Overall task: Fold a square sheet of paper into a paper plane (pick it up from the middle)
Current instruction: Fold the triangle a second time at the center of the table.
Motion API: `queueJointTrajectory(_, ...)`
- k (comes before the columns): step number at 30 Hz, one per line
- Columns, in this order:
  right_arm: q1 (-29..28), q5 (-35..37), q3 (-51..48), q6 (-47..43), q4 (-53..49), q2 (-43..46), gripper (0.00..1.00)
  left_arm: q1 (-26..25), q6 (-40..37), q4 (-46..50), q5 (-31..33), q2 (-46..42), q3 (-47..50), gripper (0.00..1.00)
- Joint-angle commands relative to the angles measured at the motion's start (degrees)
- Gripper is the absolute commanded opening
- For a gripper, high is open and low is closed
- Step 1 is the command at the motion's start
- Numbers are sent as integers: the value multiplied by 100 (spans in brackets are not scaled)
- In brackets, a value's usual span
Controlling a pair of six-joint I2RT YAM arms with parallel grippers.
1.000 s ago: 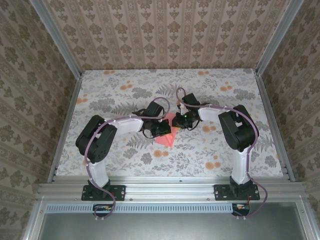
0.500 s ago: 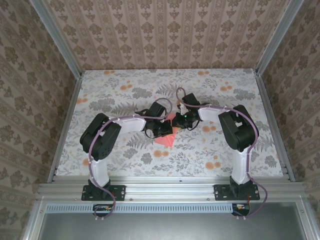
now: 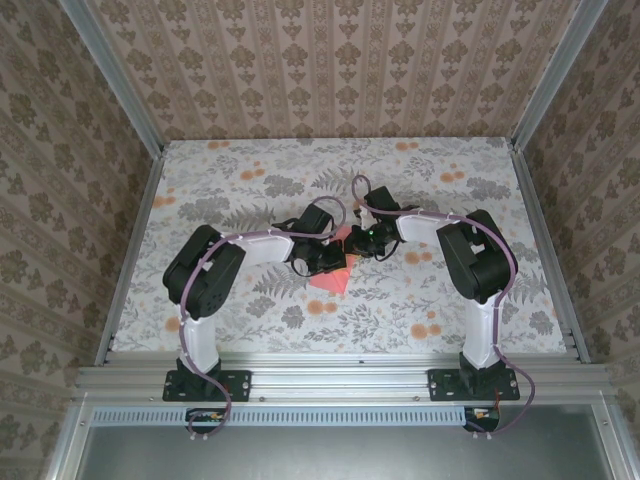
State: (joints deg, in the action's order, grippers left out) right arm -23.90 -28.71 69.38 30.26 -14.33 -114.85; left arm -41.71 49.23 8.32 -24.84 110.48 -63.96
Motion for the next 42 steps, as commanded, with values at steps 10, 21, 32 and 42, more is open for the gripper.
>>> queueJointTrajectory(10, -36, 6, -25, -143, -175, -197, 15, 41, -117, 4, 226, 134, -112, 0)
queueJointTrajectory(21, -25, -37, 45, -196, -206, -285, 15, 96, -45, -133, 304, 115, 26, 1)
queueJointTrajectory(32, -10, -34, 79, -204, -235, -259, 15, 103, -102, -129, 218, 191, -24, 5)
queueJointTrajectory(42, -3, -94, 125, -178, -261, -130, 16, 84, -247, -94, 181, 219, 7, 17)
